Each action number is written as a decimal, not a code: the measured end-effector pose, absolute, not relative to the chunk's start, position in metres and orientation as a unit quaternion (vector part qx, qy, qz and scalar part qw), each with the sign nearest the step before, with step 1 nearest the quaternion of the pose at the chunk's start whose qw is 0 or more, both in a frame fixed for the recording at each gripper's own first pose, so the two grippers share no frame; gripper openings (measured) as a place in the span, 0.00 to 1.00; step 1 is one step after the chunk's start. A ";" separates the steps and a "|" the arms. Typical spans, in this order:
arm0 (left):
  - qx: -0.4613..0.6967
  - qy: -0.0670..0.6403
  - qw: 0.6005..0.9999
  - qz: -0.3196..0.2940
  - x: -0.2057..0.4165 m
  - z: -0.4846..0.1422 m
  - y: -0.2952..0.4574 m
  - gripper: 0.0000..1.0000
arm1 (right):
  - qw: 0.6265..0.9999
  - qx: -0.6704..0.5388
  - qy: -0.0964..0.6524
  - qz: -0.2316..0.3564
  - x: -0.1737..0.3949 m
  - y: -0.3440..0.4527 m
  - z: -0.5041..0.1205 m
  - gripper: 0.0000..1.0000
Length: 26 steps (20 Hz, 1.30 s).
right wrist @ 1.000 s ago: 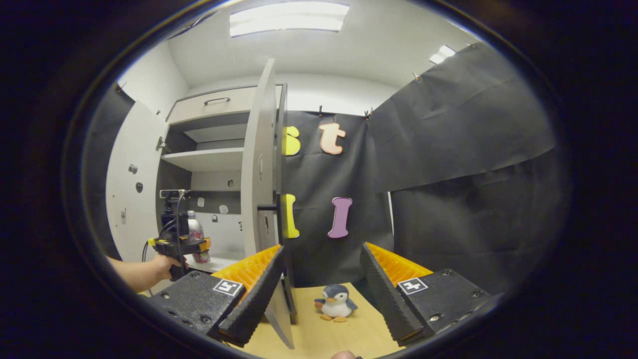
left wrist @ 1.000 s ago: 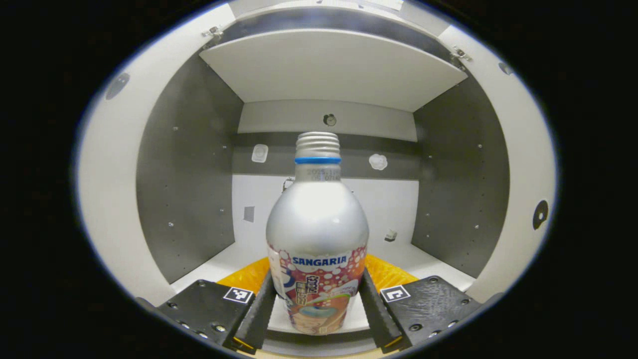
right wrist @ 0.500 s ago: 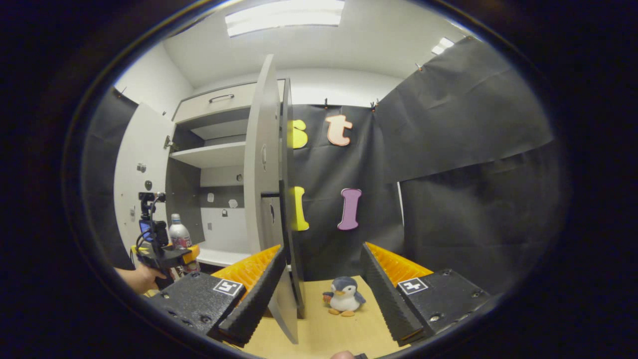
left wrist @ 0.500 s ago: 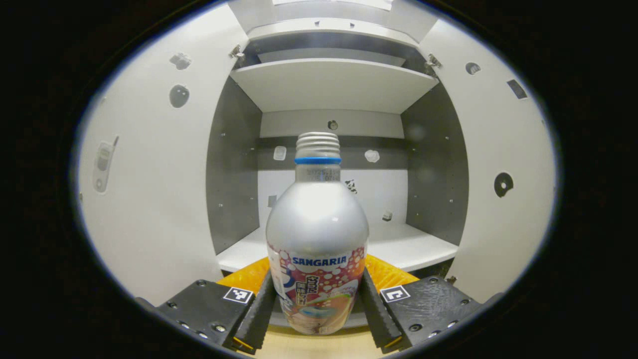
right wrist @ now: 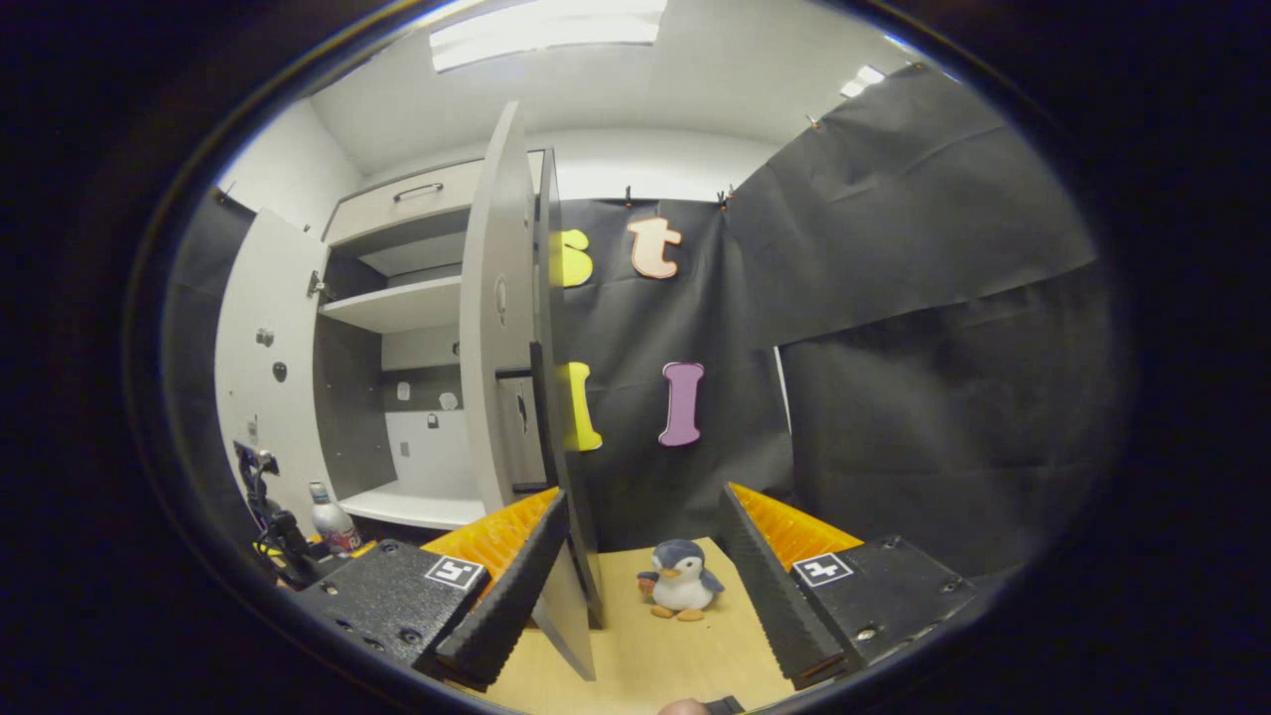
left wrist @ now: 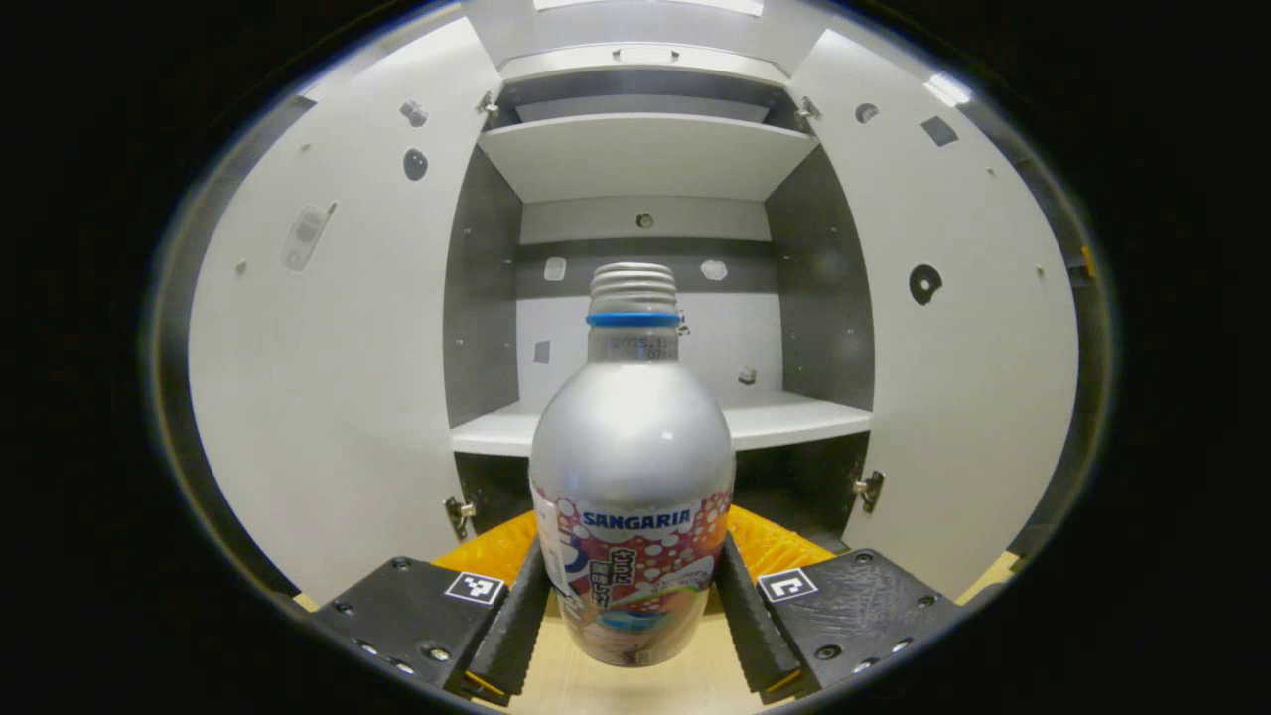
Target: Grasp the bottle in the cabinet with the left hand and place it on the coaster, then close the right door with the right hand and the left door with the left hand.
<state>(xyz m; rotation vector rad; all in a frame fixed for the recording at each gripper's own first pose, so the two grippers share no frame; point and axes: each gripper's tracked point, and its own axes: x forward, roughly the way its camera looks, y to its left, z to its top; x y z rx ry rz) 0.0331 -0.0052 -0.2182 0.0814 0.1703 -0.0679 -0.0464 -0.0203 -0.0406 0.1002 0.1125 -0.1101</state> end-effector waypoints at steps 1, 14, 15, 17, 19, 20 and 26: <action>0.041 0.090 0.994 -0.037 0.025 -0.226 -0.006 0.78 | 0.995 0.053 0.059 -0.058 -0.046 -0.022 -0.043 0.98; 0.092 0.134 0.984 -0.075 -0.035 -0.314 -0.013 0.78 | 0.993 0.055 0.075 -0.075 -0.046 -0.011 -0.046 0.96; 0.092 0.138 0.983 -0.080 -0.038 -0.321 -0.014 0.78 | 0.993 0.052 0.079 -0.074 -0.047 -0.007 -0.048 0.99; 0.094 0.147 0.981 -0.088 -0.046 -0.337 -0.015 0.78 | 0.993 0.043 0.080 -0.074 -0.047 -0.003 -0.047 0.99; 0.089 0.170 0.977 -0.094 -0.056 -0.358 -0.013 0.78 | 0.993 0.037 0.084 -0.075 -0.047 0.000 -0.049 0.99; 0.086 0.180 0.975 -0.096 -0.060 -0.367 -0.013 0.78 | 0.993 0.036 0.086 -0.074 -0.046 0.002 -0.049 0.96; 0.087 0.207 0.969 -0.107 -0.066 -0.399 -0.011 0.78 | 0.991 0.027 0.098 -0.082 -0.049 0.008 -0.051 0.99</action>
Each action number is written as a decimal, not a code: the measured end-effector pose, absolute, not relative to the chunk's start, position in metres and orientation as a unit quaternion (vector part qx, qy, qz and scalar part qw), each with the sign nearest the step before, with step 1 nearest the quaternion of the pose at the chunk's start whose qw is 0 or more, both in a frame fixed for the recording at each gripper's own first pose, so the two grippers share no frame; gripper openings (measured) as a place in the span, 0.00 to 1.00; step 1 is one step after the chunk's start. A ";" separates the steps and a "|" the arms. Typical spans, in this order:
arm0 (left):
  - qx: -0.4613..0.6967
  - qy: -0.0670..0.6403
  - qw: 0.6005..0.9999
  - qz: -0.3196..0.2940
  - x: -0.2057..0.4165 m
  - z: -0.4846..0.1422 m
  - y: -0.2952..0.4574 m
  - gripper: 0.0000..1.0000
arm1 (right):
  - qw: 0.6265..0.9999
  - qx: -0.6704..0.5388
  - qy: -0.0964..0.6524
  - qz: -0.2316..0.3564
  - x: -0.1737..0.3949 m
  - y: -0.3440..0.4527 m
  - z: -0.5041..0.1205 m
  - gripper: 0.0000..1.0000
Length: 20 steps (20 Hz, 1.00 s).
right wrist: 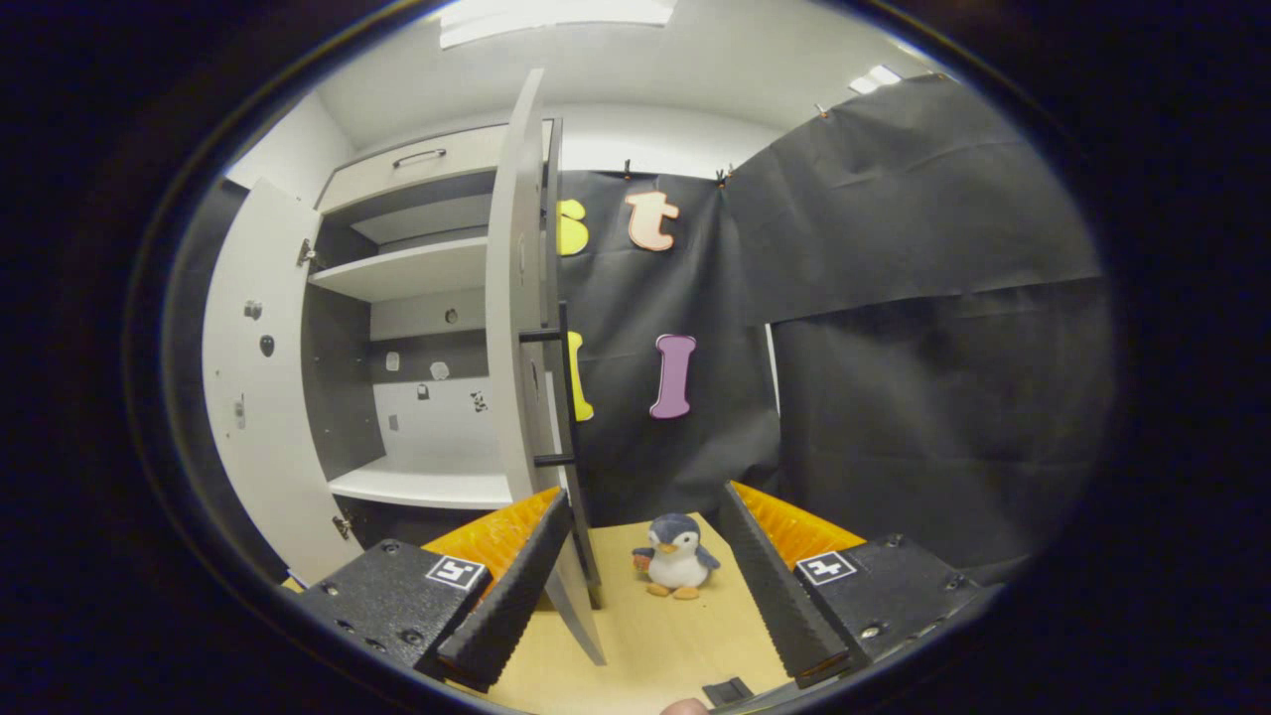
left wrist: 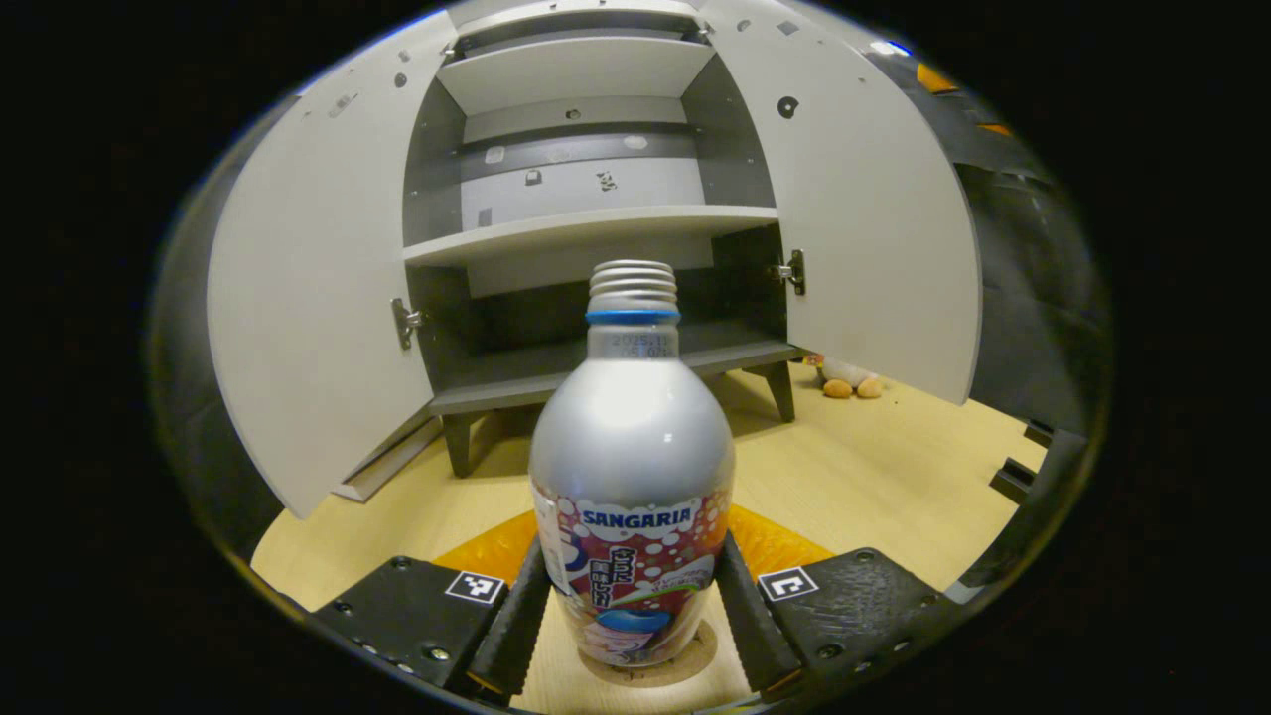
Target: Grasp the bottle in the cabinet with the left hand and place it on the coaster, then close the right door with the right hand and the left door with the left hand.
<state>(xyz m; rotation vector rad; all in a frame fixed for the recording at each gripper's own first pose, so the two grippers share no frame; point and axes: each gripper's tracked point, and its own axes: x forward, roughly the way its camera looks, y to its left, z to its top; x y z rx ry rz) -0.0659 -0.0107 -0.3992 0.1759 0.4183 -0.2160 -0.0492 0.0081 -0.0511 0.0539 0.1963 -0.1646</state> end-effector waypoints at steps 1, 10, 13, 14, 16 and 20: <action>0.088 0.209 0.968 -0.109 -0.066 -0.404 -0.011 0.78 | 0.991 0.026 0.098 -0.082 -0.050 0.009 -0.051 0.99; 0.086 0.239 0.960 -0.114 -0.070 -0.435 -0.008 0.78 | 0.989 0.013 0.106 -0.101 -0.059 0.004 -0.051 0.99; 0.077 0.245 0.960 -0.108 -0.070 -0.440 -0.006 0.82 | 0.989 0.012 0.109 -0.101 -0.060 0.003 -0.052 0.96; 0.076 0.246 0.961 -0.106 -0.071 -0.441 -0.004 0.78 | 0.989 0.011 0.109 -0.101 -0.059 0.003 -0.051 0.96; 0.077 0.243 0.961 -0.106 -0.070 -0.442 -0.002 0.79 | 0.989 0.011 0.110 -0.101 -0.057 0.002 -0.052 0.99; 0.087 0.243 0.961 -0.102 -0.075 -0.442 0.001 0.80 | 0.989 0.013 0.115 -0.095 -0.053 0.001 -0.057 0.99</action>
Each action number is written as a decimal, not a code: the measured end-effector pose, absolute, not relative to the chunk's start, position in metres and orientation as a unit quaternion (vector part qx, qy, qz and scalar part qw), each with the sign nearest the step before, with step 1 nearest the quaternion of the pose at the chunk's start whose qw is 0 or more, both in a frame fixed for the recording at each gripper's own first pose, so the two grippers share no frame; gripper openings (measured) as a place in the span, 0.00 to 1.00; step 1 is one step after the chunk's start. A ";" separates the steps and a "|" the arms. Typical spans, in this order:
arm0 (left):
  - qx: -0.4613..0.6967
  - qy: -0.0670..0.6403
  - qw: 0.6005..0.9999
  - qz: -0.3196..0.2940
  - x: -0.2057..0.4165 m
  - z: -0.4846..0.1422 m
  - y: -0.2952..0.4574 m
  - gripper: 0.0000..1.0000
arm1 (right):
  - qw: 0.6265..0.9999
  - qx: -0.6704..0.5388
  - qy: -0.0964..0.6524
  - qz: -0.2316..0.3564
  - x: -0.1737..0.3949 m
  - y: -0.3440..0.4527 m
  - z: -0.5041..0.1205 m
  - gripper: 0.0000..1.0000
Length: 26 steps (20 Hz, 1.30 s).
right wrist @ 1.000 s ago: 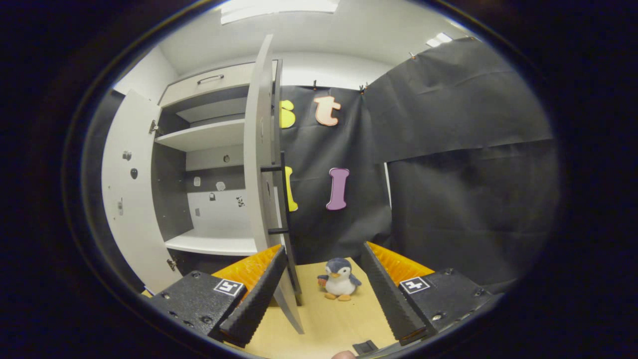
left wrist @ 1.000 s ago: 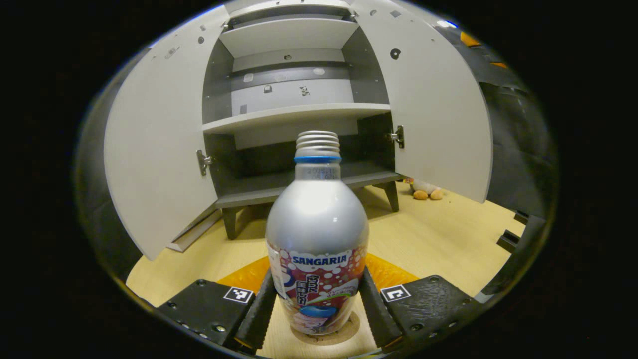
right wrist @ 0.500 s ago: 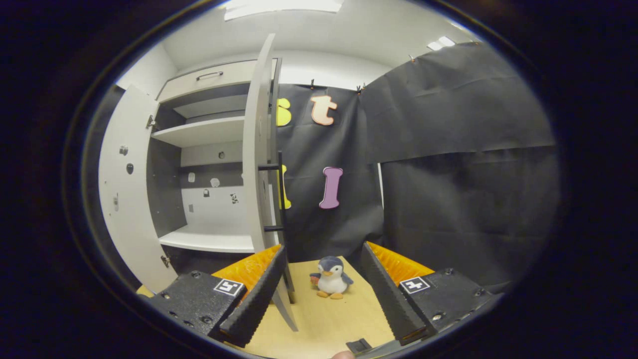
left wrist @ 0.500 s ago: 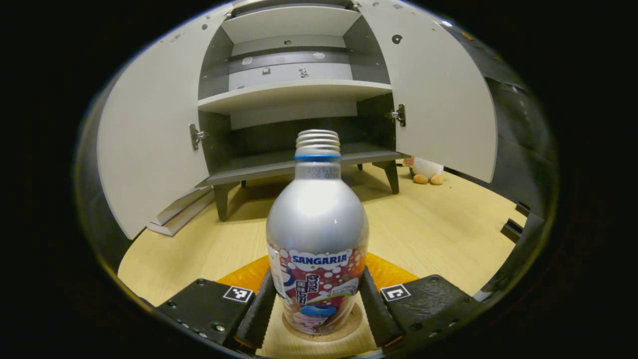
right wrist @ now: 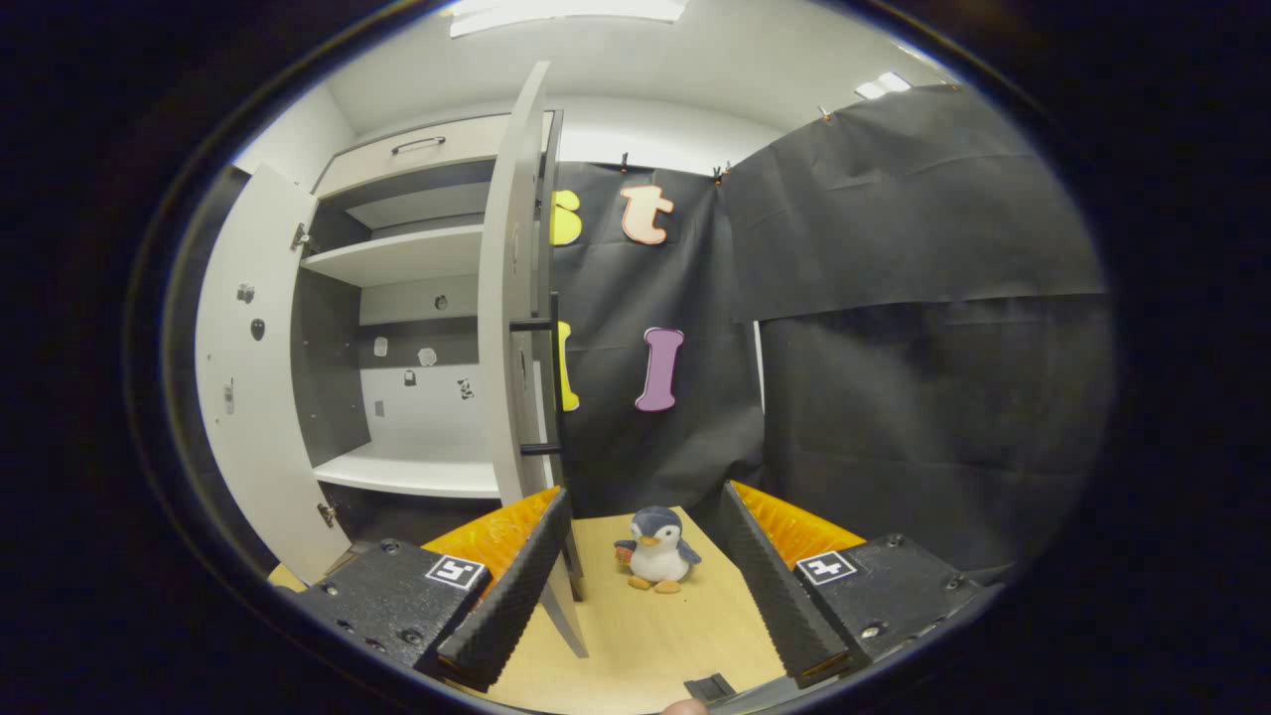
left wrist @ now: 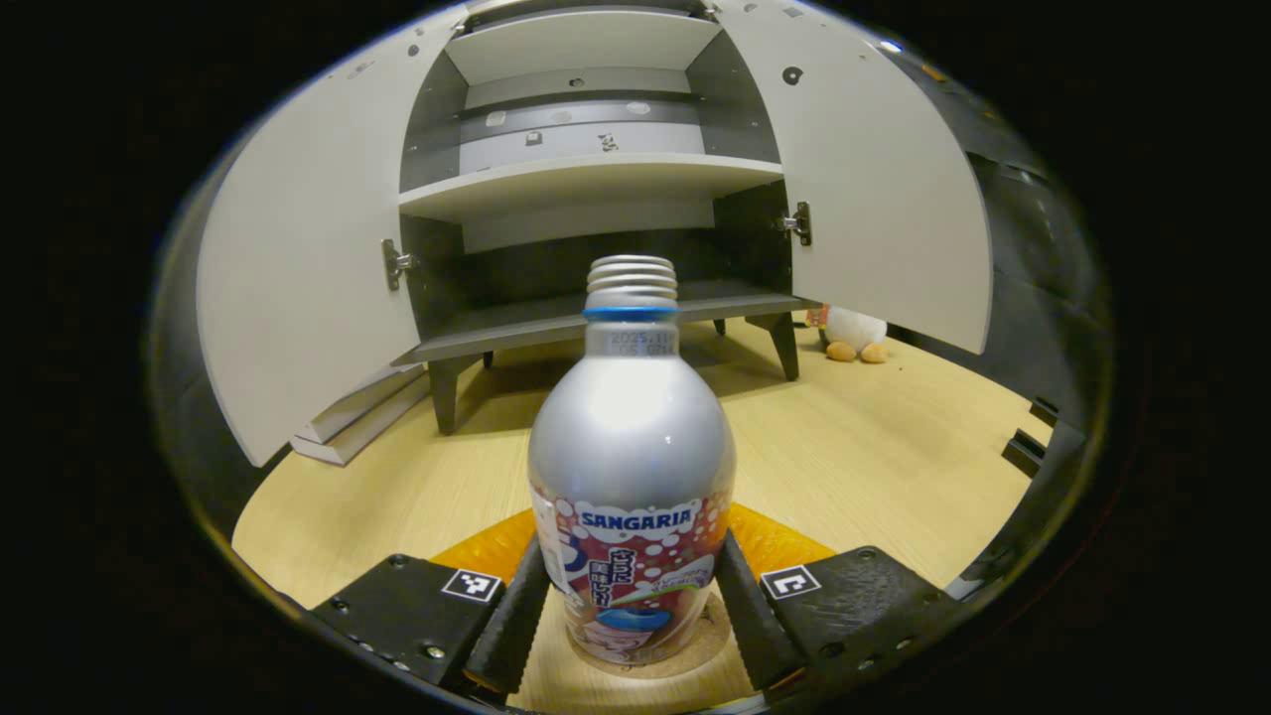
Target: Grasp the bottle in the cabinet with the left hand and place it on the coaster, then close the right door with the right hand and the left door with the left hand.
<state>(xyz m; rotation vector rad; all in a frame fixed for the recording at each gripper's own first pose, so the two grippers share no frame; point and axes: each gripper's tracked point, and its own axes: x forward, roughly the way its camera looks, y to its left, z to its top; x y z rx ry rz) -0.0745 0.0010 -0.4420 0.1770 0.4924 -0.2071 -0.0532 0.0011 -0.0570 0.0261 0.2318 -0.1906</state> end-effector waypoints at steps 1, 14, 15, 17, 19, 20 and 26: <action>0.087 0.243 0.961 -0.100 -0.076 -0.442 0.003 0.76 | 0.988 0.015 0.122 -0.093 -0.053 0.001 -0.061 0.99; 0.130 0.288 0.946 -0.069 -0.097 -0.437 0.017 0.87 | 0.993 0.002 0.096 -0.070 -0.024 -0.023 -0.042 0.99; 0.130 0.288 0.946 -0.067 -0.097 -0.433 0.017 0.89 | 0.994 0.002 0.091 -0.068 -0.021 -0.026 -0.039 0.99; 0.134 0.284 0.948 -0.062 -0.096 -0.423 0.019 0.89 | 0.994 0.002 0.081 -0.067 -0.014 -0.033 -0.031 0.99; 0.136 0.282 0.948 -0.060 -0.096 -0.415 0.019 0.89 | 0.995 0.001 0.070 -0.067 -0.009 -0.040 -0.022 0.99; 0.136 0.281 0.948 -0.058 -0.096 -0.410 0.019 0.90 | 0.996 0.000 0.064 -0.066 -0.005 -0.043 -0.017 0.99; 0.107 0.265 0.957 -0.055 -0.097 -0.368 0.017 0.97 | 0.996 -0.001 0.051 -0.071 0.024 -0.056 -0.002 0.99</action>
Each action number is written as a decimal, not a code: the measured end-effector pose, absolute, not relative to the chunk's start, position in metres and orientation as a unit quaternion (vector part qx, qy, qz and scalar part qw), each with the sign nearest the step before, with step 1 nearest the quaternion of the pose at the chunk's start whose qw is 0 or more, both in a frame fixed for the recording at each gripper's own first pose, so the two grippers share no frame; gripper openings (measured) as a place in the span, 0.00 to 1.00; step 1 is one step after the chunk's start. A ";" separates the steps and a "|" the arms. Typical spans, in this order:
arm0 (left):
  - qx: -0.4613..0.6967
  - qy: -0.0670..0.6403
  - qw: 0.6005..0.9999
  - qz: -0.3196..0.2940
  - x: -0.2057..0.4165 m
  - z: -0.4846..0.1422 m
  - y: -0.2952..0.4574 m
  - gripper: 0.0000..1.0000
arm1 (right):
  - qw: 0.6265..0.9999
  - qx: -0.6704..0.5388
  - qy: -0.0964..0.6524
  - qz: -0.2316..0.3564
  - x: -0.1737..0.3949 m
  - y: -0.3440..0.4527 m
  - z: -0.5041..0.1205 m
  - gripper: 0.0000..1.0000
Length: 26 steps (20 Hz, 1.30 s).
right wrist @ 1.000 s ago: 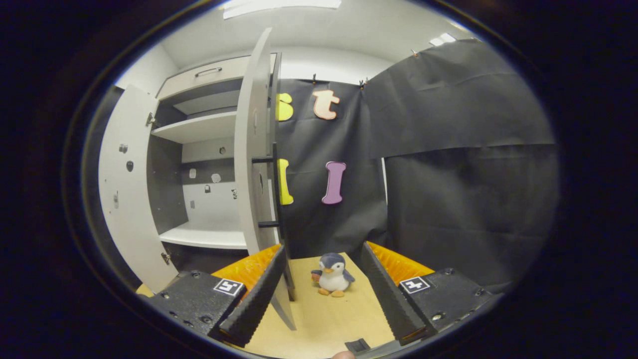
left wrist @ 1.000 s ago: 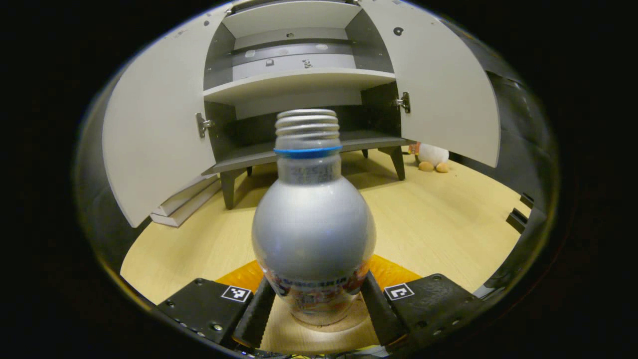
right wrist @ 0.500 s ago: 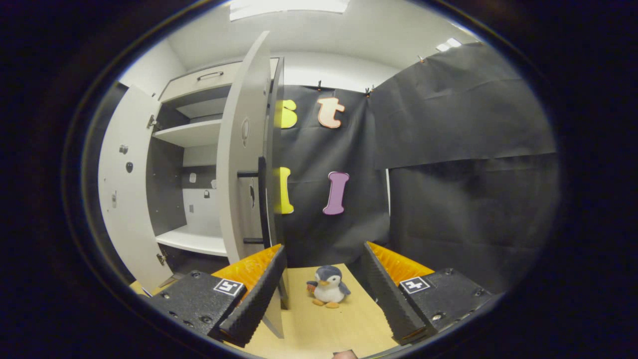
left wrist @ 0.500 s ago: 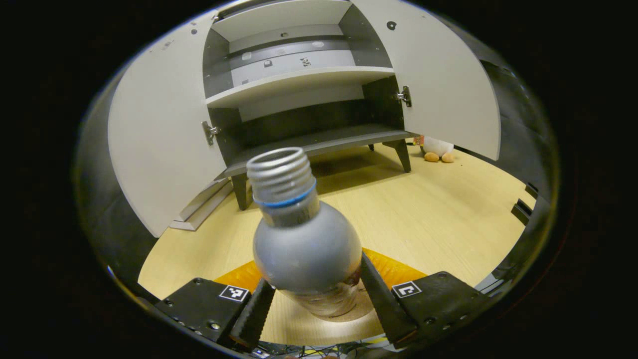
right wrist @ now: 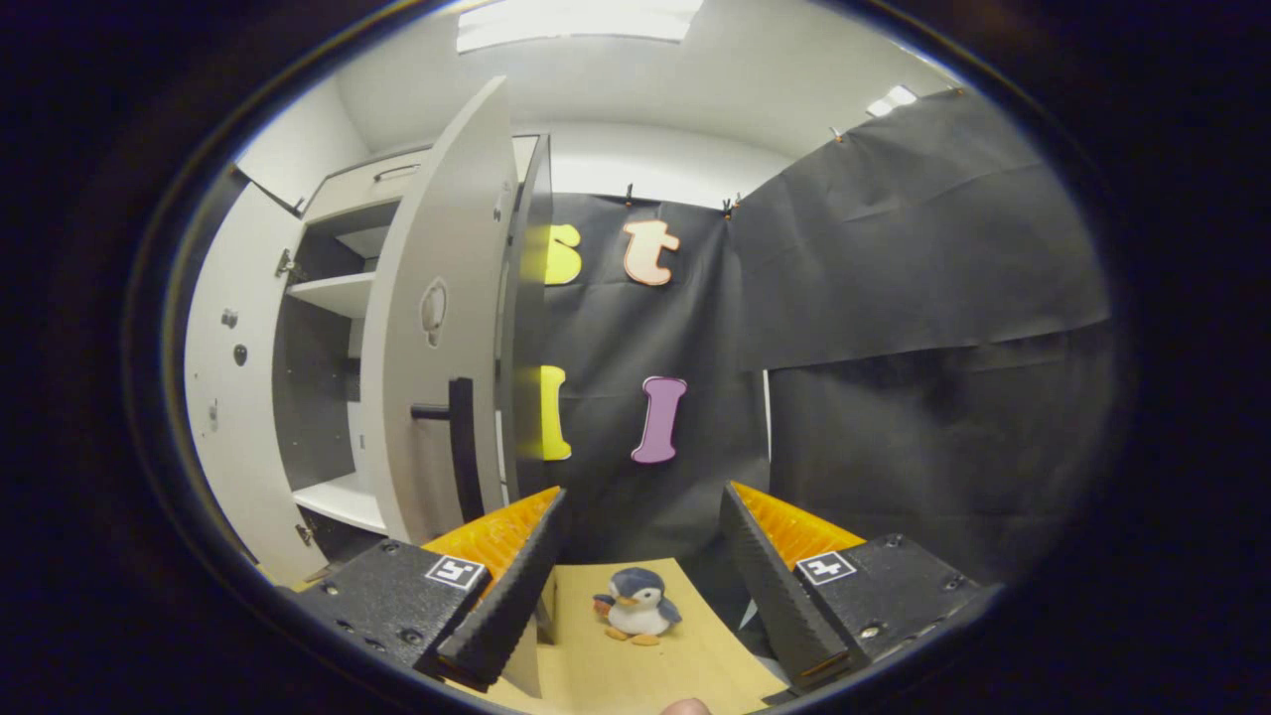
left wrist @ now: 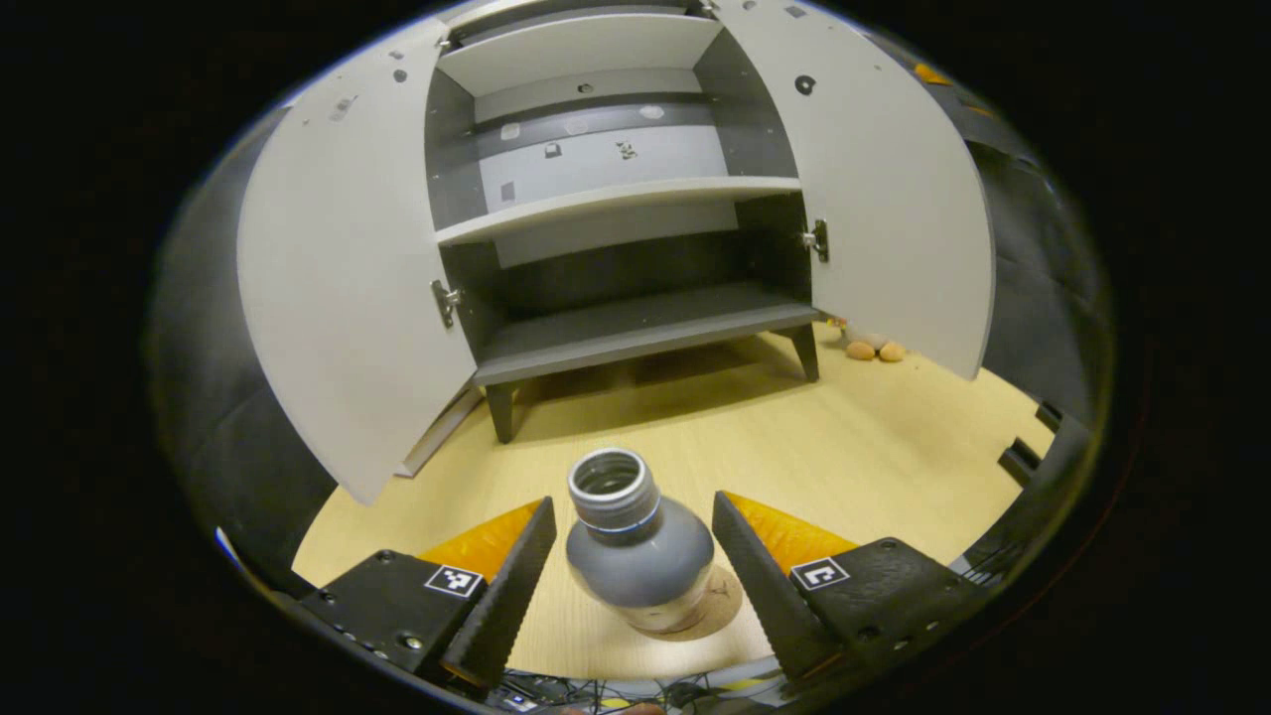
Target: Grasp the bottle in the cabinet with the left hand and place it on the coaster, then close the right door with the right hand and the left door with the left hand.
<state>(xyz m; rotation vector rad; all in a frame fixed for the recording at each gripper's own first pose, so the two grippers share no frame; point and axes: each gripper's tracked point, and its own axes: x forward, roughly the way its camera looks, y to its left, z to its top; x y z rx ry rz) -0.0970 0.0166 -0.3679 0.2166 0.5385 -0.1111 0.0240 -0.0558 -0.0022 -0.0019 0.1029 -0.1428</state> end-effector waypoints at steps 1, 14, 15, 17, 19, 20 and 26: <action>0.104 0.260 0.959 -0.053 -0.096 -0.358 0.017 0.97 | 0.996 0.003 0.052 -0.072 0.029 -0.059 -0.002 0.99; 0.052 0.211 0.975 0.042 -0.097 -0.235 0.088 0.98 | 0.998 -0.009 0.066 -0.016 0.062 -0.021 -0.015 0.96; 0.053 0.205 0.976 0.054 -0.098 -0.226 0.098 0.98 | 0.997 -0.016 0.070 -0.013 0.062 -0.017 -0.018 0.96; 0.052 0.193 0.977 0.074 -0.097 -0.208 0.115 0.98 | 0.997 -0.035 0.074 -0.007 0.060 -0.011 -0.015 0.95; 0.046 0.182 0.978 0.091 -0.096 -0.191 0.129 0.98 | 0.996 -0.047 0.077 0.005 0.060 -0.004 -0.014 0.95; 0.043 0.176 0.979 0.097 -0.095 -0.185 0.136 0.97 | 0.996 -0.043 0.081 0.013 0.060 0.002 -0.015 0.95; 0.023 0.142 0.980 0.139 -0.093 -0.145 0.183 0.96 | 0.994 -0.031 0.090 0.056 0.060 0.036 -0.017 0.95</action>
